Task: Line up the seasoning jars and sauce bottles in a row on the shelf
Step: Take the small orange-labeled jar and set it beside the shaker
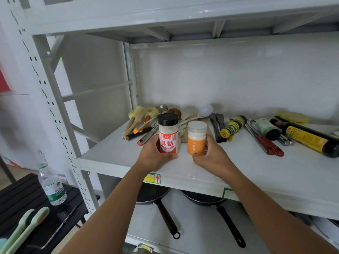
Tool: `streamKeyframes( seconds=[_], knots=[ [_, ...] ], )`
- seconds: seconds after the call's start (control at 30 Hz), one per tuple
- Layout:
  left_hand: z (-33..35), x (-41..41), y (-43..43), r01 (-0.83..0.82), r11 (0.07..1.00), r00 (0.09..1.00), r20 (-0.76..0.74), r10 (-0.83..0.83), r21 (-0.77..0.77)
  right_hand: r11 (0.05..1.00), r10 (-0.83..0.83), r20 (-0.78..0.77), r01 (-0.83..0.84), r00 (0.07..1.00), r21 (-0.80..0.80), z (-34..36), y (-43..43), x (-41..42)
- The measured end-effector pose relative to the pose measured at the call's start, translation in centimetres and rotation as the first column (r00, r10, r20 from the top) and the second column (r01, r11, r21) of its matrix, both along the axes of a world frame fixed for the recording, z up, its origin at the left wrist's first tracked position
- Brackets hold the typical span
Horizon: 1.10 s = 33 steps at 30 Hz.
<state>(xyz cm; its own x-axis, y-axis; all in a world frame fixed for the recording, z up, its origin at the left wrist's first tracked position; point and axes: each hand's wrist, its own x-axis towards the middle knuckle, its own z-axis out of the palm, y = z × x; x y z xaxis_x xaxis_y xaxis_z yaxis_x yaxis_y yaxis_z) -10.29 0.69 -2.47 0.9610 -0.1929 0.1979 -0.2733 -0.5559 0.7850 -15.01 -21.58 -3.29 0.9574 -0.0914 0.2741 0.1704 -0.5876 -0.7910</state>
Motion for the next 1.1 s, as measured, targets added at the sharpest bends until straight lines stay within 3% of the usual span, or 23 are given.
streamKeyframes(
  seconds=[0.77, 1.1],
  knots=[
    [-0.1, 0.7, 0.4, 0.033, 0.999, 0.998, -0.062, -0.034, -0.020, 0.995, -0.013, 0.027, 0.015, 1.000, -0.095, 0.2, 0.6, -0.4],
    [-0.2, 0.2, 0.7, 0.085, 0.994, 0.996, 0.032, -0.083, -0.070, 0.999, 0.031, -0.072, -0.033, 0.997, -0.028, 0.4, -0.5, -0.7]
  ],
)
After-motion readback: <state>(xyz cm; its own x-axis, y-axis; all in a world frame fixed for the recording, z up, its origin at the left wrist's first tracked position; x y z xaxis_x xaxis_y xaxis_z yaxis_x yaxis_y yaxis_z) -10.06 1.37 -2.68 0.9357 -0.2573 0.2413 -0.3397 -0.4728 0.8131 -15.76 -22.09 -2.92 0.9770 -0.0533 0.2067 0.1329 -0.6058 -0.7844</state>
